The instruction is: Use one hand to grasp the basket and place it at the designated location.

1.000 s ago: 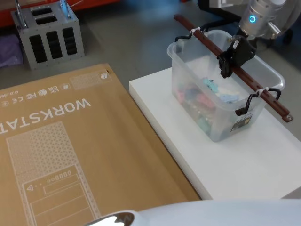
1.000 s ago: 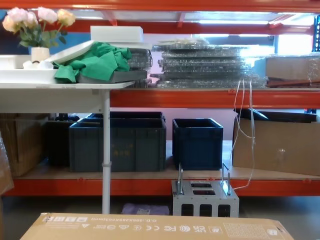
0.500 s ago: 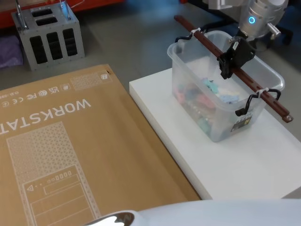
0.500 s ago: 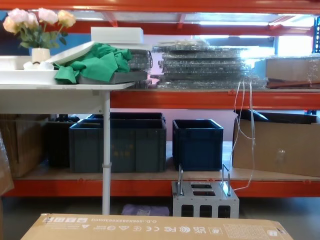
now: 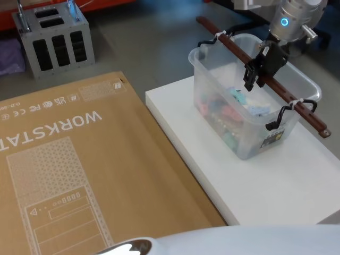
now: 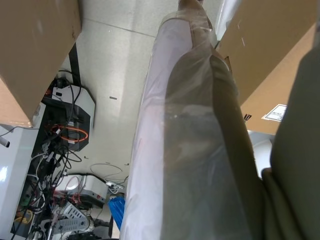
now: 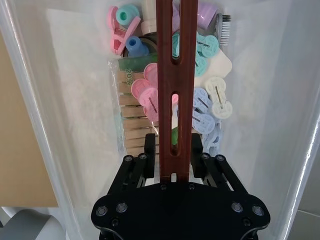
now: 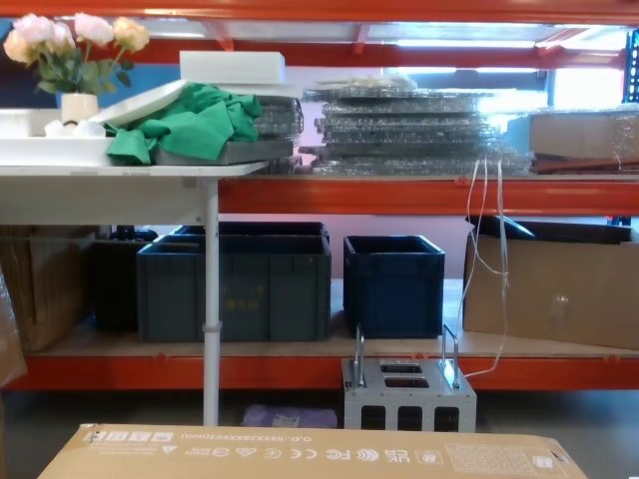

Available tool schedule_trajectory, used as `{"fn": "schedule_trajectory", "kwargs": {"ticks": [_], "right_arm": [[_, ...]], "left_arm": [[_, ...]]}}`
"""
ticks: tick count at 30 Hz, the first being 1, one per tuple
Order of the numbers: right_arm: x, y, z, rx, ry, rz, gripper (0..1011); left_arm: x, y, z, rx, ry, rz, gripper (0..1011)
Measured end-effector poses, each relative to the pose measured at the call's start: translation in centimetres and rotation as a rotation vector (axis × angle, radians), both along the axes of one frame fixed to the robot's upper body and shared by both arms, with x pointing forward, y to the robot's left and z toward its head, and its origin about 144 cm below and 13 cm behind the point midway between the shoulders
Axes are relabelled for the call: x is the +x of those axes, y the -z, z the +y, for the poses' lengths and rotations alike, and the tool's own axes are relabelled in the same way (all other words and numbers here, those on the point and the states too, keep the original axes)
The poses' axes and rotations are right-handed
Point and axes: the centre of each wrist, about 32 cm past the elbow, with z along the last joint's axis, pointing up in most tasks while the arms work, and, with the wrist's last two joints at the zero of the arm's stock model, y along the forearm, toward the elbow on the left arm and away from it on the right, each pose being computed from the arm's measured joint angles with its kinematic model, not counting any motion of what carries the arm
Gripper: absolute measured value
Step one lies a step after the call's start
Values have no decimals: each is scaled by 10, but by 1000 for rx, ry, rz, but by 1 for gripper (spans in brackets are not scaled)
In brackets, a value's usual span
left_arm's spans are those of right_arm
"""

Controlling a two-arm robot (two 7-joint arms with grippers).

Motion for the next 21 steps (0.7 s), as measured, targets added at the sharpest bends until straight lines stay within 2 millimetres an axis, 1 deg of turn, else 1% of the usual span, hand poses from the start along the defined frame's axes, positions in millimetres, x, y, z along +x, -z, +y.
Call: {"fn": "schedule_trajectory", "kwargs": {"ticks": [1, 2, 6, 10, 11, 16, 17, 18, 20, 21], "right_arm": [[0, -1, 0, -1, -1, -2, 382], [0, -1, 1, -1, -2, -3, 442], [0, -2, 2, -5, -7, -9, 542], [-1, -4, 3, -6, -9, -16, 675], [-1, -6, 3, -6, -10, -20, 723], [-1, -8, 3, -6, -11, -29, 853], [-2, -9, 3, -6, -12, -31, 904], [-2, -10, 3, -7, -12, -34, 904], [-3, -15, 4, -8, -10, -47, 950], [-3, -16, 4, -8, -10, -50, 995]], "left_arm": [[0, 0, 0, 0, 0, 0, 0], [0, 0, 0, 0, 0, 0, 0], [0, 0, 0, 0, 0, 0, 0], [0, 0, 0, 0, 0, 0, 0], [0, 0, 0, 0, 0, 0, 0], [0, 0, 0, 0, 0, 0, 0], [0, 0, 0, 0, 0, 0, 0], [0, 0, 0, 0, 0, 0, 0], [0, 0, 0, 0, 0, 0, 0], [0, 0, 0, 0, 0, 0, 0]]}}
